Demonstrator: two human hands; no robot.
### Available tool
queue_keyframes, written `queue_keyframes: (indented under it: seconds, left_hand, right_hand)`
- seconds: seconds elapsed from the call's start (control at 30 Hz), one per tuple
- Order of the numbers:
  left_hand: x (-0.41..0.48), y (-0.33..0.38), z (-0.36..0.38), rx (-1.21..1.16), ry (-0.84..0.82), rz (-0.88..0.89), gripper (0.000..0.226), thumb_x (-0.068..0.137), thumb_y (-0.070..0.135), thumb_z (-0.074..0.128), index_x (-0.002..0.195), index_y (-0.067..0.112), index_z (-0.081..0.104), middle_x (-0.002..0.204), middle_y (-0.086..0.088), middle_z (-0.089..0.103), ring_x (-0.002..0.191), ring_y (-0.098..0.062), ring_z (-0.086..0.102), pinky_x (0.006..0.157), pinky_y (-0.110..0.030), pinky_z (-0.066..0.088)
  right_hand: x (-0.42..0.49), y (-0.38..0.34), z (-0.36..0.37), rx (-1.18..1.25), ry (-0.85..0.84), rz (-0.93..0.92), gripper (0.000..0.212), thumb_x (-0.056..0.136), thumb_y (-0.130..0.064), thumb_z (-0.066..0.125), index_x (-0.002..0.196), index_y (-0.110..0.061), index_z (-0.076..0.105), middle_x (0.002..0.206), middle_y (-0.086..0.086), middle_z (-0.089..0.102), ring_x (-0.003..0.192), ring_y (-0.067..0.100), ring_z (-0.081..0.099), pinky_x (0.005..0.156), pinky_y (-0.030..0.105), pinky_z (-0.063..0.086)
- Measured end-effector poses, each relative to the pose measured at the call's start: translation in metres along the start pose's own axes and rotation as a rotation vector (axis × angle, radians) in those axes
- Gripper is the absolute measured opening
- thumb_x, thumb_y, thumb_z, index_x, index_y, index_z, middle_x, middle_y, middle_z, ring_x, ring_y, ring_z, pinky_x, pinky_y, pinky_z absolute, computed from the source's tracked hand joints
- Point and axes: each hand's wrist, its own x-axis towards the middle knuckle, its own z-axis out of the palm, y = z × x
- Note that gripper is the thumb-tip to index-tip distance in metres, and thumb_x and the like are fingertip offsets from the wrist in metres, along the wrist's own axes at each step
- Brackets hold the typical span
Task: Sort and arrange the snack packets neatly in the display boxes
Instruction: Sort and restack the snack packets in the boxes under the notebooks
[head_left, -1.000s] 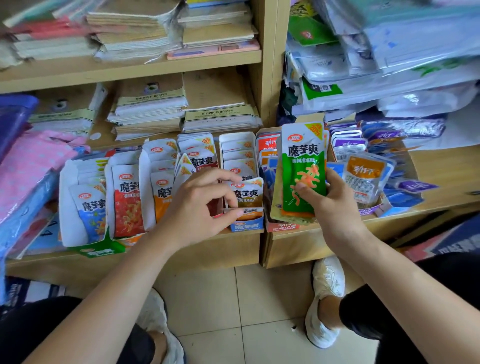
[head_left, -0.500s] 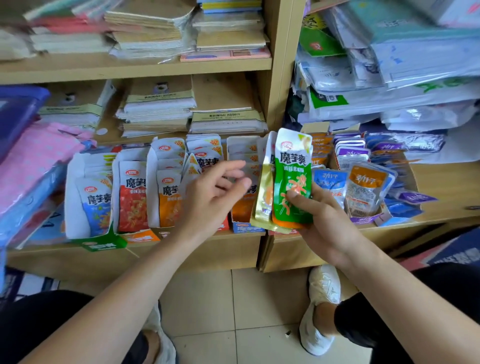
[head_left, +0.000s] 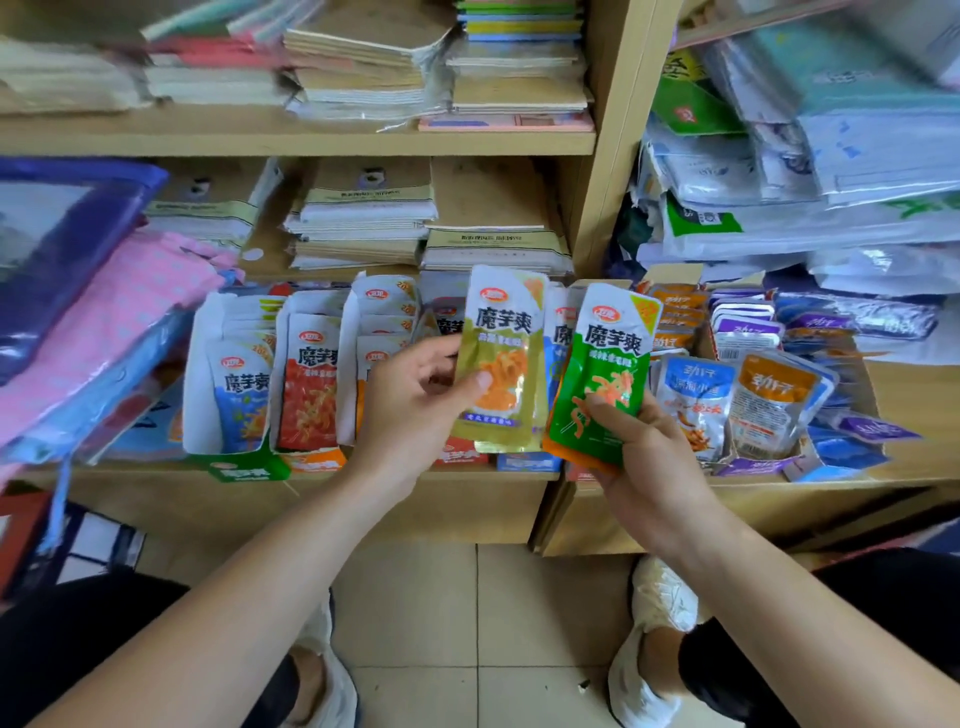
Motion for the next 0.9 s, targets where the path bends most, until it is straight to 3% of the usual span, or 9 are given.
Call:
queue_keyframes:
  seconds: [0.13, 0.23, 0.33, 0.4, 0.5, 0.7, 0.9]
  left_hand:
    - [0.0, 0.011, -0.025, -0.026, 0.076, -0.024, 0.021, 0.093, 0.011, 0.07, 0.107, 0.026, 0.074, 0.102, 0.008, 0.077, 0.098, -0.012, 0.072, 0.086, -0.035, 0.06]
    - [0.003, 0.015, -0.053, -0.12, 0.199, -0.032, 0.012, 0.091, 0.016, 0.072, 0.102, 0.024, 0.074, 0.103, -0.001, 0.077, 0.101, -0.022, 0.072, 0.092, -0.054, 0.057]
    - [0.004, 0.018, -0.084, -0.145, 0.307, -0.024, 0.012, 0.087, 0.024, 0.072, 0.098, 0.022, 0.074, 0.104, -0.006, 0.076, 0.104, -0.031, 0.071, 0.096, -0.062, 0.052]
    - [0.002, 0.016, -0.102, -0.138, 0.361, -0.028, 0.008, 0.091, 0.022, 0.071, 0.098, 0.021, 0.074, 0.104, -0.008, 0.076, 0.103, -0.034, 0.071, 0.096, -0.062, 0.053]
    - [-0.004, 0.008, -0.124, -0.138, 0.442, -0.035, 0.011, 0.098, 0.014, 0.063, 0.097, 0.019, 0.073, 0.098, -0.002, 0.077, 0.092, -0.02, 0.073, 0.09, -0.054, 0.058]
    - [-0.013, -0.01, -0.157, -0.099, 0.585, -0.047, 0.012, 0.095, 0.011, 0.067, 0.092, 0.02, 0.074, 0.097, -0.004, 0.077, 0.094, -0.024, 0.071, 0.094, -0.061, 0.053]
    - [-0.004, -0.015, -0.135, 0.054, 0.501, 0.052, 0.01, 0.088, 0.008, 0.075, 0.097, 0.012, 0.075, 0.094, -0.003, 0.078, 0.089, -0.021, 0.075, 0.082, -0.044, 0.059]
  right_hand:
    - [-0.001, 0.001, 0.012, -0.001, 0.019, -0.067, 0.022, 0.096, -0.001, 0.057, 0.113, -0.011, 0.065, 0.109, 0.012, 0.074, 0.094, 0.028, 0.072, 0.059, 0.032, 0.059]
    - [-0.002, 0.004, 0.022, -0.045, 0.023, -0.1, 0.021, 0.095, -0.001, 0.06, 0.113, -0.011, 0.066, 0.111, 0.012, 0.074, 0.098, 0.028, 0.072, 0.07, 0.035, 0.061]
    - [-0.001, 0.012, 0.033, -0.08, -0.013, -0.11, 0.022, 0.094, -0.001, 0.061, 0.114, -0.01, 0.066, 0.113, 0.015, 0.073, 0.096, 0.027, 0.073, 0.069, 0.034, 0.061]
    - [-0.002, 0.018, 0.042, -0.115, -0.048, -0.118, 0.022, 0.094, 0.0, 0.061, 0.113, -0.01, 0.066, 0.112, 0.014, 0.074, 0.098, 0.027, 0.073, 0.08, 0.041, 0.061]
    - [-0.003, 0.028, 0.055, -0.189, -0.105, -0.142, 0.023, 0.094, -0.001, 0.062, 0.115, -0.009, 0.066, 0.11, 0.012, 0.074, 0.102, 0.03, 0.072, 0.089, 0.048, 0.058]
    - [-0.005, 0.04, 0.077, -0.325, -0.122, -0.239, 0.022, 0.095, -0.006, 0.064, 0.116, -0.012, 0.065, 0.106, 0.006, 0.076, 0.097, 0.024, 0.073, 0.088, 0.047, 0.06]
    - [-0.001, 0.044, 0.084, -0.346, -0.063, -0.269, 0.022, 0.095, -0.007, 0.065, 0.116, -0.012, 0.064, 0.104, 0.004, 0.076, 0.096, 0.022, 0.074, 0.086, 0.047, 0.06]
